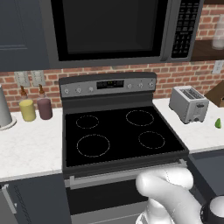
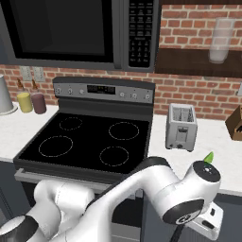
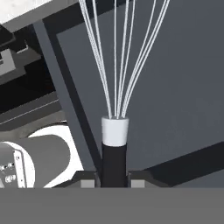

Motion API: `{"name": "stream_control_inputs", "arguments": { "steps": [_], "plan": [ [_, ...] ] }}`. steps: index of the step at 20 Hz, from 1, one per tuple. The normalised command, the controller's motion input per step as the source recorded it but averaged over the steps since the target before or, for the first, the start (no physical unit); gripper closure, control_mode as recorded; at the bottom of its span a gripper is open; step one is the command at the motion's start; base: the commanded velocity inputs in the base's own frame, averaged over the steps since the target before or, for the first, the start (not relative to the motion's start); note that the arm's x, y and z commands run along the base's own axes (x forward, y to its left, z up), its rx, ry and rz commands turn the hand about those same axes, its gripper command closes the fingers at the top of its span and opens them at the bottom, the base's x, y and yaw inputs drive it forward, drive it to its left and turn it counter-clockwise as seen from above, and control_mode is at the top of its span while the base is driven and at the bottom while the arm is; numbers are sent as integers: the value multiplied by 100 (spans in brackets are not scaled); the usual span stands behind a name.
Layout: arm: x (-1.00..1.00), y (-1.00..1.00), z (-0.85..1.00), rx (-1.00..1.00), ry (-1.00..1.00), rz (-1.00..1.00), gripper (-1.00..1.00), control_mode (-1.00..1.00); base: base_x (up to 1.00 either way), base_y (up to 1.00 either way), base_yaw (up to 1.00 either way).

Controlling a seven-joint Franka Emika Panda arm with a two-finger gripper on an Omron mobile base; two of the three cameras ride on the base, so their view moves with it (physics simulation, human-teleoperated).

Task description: Pick the whisk from the drawer and place it on the counter.

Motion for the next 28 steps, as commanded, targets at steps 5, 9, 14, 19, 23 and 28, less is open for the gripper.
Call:
{"name": "stream_control_inputs", "arguments": {
  "steps": [5, 9, 14, 19, 23, 28],
  "plan": [
    [70, 100, 38, -3, -4, 2, 100, -100, 0, 0, 0],
    [100, 94, 11, 0, -1, 6, 100, -100, 0, 0, 0],
    [100, 37, 12, 5, 0, 6, 100, -100, 0, 0, 0],
    [100, -5, 14, 7, 8, 4, 100, -100, 0, 0, 0],
    [97, -29, 3, 2, 14, 7, 100, -100, 0, 0, 0],
    [97, -14, -11, 0, 8, 6, 100, -100, 0, 0, 0]
  ]
}}
